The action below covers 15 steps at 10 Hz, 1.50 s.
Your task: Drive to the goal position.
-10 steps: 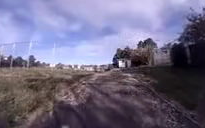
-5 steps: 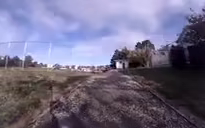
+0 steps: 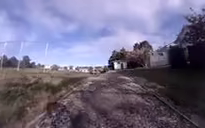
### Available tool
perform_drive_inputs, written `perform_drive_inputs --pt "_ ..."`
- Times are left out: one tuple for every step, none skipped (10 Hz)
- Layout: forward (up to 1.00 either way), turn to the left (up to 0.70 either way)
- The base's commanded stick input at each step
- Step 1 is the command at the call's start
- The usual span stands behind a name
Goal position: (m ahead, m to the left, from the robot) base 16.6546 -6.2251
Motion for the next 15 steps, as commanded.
perform_drive_inputs --pt "0.70 -0.12" --pt "0.70 -0.12" --pt "0.70 -0.12" --pt "0.70 -0.12" --pt "0.70 -0.12" --pt "0.70 -0.12" --pt "0.70 -0.12" --pt "0.70 -0.12" --pt "0.70 -0.12" --pt "0.70 -0.12" --pt "0.70 -0.12" --pt "0.70 -0.12" --pt "0.70 -0.12" --pt "0.70 -0.12" --pt "0.70 -0.12"
